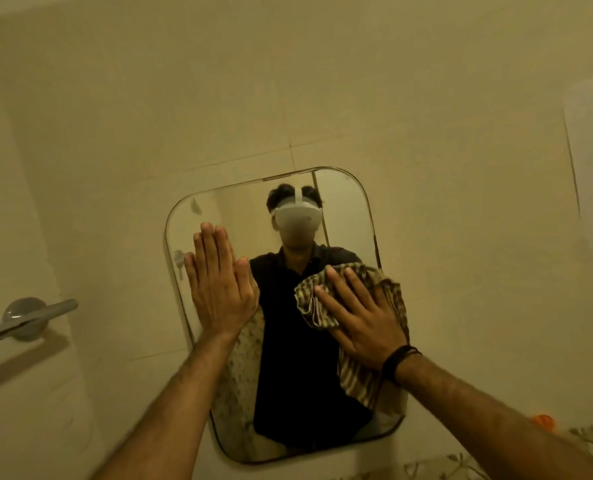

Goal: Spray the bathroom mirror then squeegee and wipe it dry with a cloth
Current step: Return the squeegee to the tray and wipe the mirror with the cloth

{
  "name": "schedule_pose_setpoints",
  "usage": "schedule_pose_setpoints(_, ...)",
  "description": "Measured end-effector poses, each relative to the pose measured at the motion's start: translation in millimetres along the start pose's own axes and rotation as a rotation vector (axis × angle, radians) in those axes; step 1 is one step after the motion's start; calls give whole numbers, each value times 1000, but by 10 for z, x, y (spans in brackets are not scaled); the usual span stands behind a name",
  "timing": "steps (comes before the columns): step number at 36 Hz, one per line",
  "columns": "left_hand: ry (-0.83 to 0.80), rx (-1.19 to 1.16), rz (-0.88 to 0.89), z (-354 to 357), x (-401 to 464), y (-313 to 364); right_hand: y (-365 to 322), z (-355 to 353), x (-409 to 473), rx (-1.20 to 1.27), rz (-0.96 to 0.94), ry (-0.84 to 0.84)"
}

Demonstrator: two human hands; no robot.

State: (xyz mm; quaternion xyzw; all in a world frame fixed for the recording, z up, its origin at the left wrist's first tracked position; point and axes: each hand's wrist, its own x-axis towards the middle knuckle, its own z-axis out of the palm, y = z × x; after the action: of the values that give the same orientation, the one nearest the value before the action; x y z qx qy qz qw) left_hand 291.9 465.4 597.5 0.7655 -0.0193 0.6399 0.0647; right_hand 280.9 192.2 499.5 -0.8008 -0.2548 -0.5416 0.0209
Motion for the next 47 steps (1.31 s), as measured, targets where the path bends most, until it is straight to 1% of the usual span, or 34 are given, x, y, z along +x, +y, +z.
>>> schedule_pose_setpoints(3, -6, 9, 5, -54, -52, -1, 102, -156, 344, -28, -7, 33)
schedule_pose_setpoints(6, -17, 39, 20, -143, -149, -9, 170, -364, 808, -8, 119, 94)
schedule_pose_setpoints(8, -27, 54, 19, -213, -217, -16, 152, -461, 1064, 25, 177, 103)
schedule_pose_setpoints(12, -31, 76, 37, -402, -352, -12, -57, -423, 1163, 37, 192, 129)
schedule_pose_setpoints(14, -19, 83, 47, -479, -413, 2, -198, -312, 1027, 34, 115, 126)
schedule_pose_setpoints(16, -20, 79, 42, -519, -472, 16, -345, -171, 805, 25, -18, 79)
schedule_pose_setpoints(19, -89, 81, 8, -559, -559, -14, -589, 38, 360, 13, -217, 15)
schedule_pose_setpoints(21, -120, 102, -21, -583, -615, -44, -710, 154, 126, -1, -301, -3)
schedule_pose_setpoints(25, -118, 100, -13, -653, -705, -89, -790, 211, 86, 6, -334, -10)
schedule_pose_setpoints(29, -130, 128, -60, -740, -689, -150, -811, 77, 459, 52, -371, -62)
schedule_pose_setpoints(34, -130, 193, -88, -830, -576, -212, -922, -182, 1290, 84, -324, -35)
schedule_pose_setpoints(39, -92, 137, -134, -853, -424, -237, -1014, -419, 2022, 67, -325, -40)
schedule_pose_setpoints(43, -103, 102, -106, -837, -344, -149, -896, -475, 2187, 78, -257, 24)
schedule_pose_setpoints(47, -120, 56, -67, -801, -374, 38, -644, -493, 2053, 106, -62, 118)
